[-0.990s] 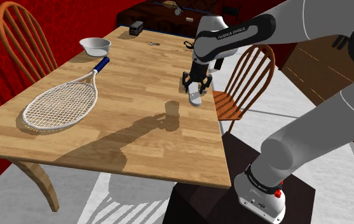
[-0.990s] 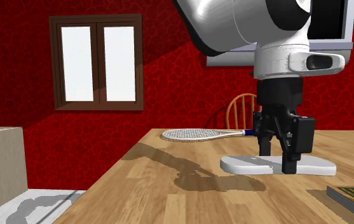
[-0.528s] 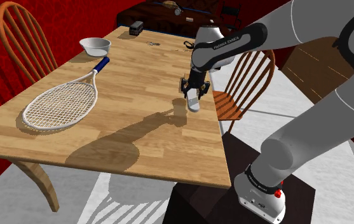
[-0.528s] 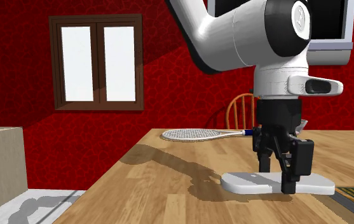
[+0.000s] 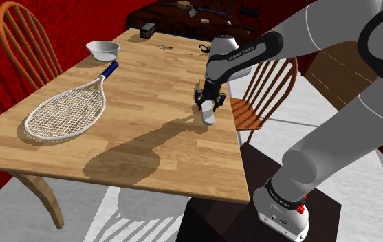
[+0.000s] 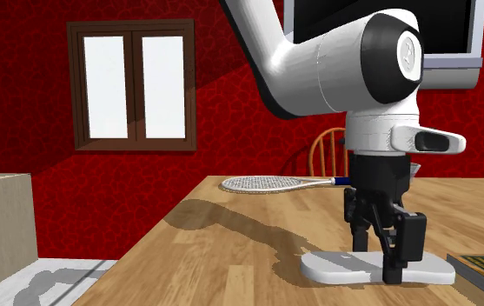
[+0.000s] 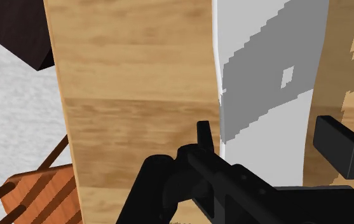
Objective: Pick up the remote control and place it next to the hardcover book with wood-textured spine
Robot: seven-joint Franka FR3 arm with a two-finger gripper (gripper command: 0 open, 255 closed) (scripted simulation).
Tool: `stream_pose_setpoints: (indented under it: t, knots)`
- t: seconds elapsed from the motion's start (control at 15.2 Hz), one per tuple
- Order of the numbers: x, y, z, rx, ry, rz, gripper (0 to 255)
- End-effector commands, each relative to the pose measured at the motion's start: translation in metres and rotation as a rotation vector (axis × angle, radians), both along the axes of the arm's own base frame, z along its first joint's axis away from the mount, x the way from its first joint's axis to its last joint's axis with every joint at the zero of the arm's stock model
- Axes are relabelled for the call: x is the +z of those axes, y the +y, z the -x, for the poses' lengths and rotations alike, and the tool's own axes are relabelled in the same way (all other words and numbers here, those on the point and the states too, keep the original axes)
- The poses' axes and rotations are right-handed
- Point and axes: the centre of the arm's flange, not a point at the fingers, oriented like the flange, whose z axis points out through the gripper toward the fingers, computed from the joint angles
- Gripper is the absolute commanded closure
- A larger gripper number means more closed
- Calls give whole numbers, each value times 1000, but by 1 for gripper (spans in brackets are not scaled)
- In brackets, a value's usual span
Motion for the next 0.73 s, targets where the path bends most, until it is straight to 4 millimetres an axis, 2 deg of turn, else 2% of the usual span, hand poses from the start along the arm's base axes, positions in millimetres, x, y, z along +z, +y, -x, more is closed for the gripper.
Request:
stream_pose_setpoints:
  t: [0.0,0.2,0.26,0.59,0.66]
  knots:
    - [0,0,0,0,-1,0,255]
    - [0,0,0,0,-1,0,255]
    - [0,0,0,0,-1,0,0]
    - [0,0,0,0,-1,0,0]
    - [13,0,0,0,-1,0,0]
